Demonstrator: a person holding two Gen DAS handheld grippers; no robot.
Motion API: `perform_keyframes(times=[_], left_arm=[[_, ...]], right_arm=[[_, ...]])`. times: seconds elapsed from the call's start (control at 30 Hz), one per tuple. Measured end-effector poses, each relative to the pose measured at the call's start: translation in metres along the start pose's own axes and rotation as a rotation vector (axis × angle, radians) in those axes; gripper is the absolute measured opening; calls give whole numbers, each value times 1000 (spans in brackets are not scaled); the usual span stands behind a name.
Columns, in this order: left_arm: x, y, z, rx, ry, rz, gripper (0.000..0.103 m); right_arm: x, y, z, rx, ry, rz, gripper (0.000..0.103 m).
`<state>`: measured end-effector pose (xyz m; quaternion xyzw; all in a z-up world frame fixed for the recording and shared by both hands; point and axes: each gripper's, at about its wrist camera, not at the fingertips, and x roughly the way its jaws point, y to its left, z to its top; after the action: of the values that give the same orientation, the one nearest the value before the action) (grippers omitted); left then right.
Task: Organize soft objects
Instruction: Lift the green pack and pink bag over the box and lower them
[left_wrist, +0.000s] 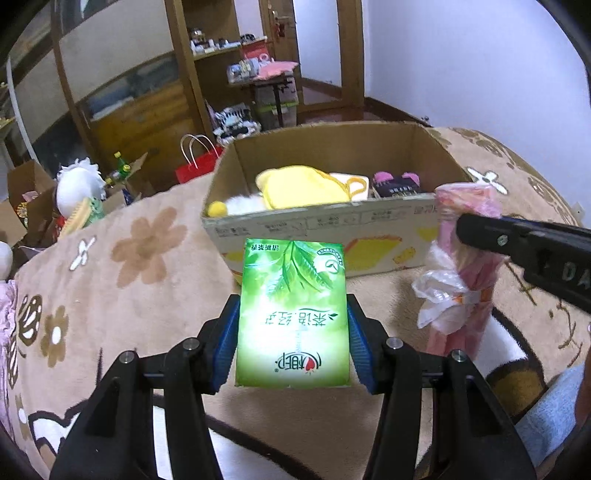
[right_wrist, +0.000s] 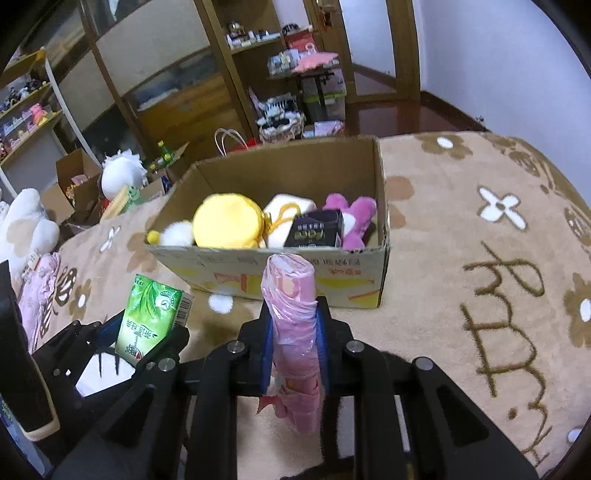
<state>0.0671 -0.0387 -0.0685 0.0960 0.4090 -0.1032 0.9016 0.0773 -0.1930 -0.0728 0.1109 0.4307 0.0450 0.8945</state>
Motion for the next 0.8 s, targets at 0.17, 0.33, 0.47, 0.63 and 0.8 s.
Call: perform_keyframes(times=[0.17, 0.33, 0.47, 0.63, 0.8], left_arm=[[-15, 5, 5, -9, -58, 19, 52], [-33, 8, 16, -12, -129, 32, 52], [-44, 12, 28, -11, -186, 48, 52], [-47, 20, 49, -29, -226, 65, 52], [-44, 29, 73, -48, -249, 64, 52]], right_arm=[[-31, 7, 7, -17, -95, -2, 21], [-64, 11, 19, -24, -212, -3, 20], [-85, 14, 30, -30, -301, -7, 20], [-95, 18, 45, -47, -371, -13, 20], [-89, 20, 60, -60, -391, -11, 20]])
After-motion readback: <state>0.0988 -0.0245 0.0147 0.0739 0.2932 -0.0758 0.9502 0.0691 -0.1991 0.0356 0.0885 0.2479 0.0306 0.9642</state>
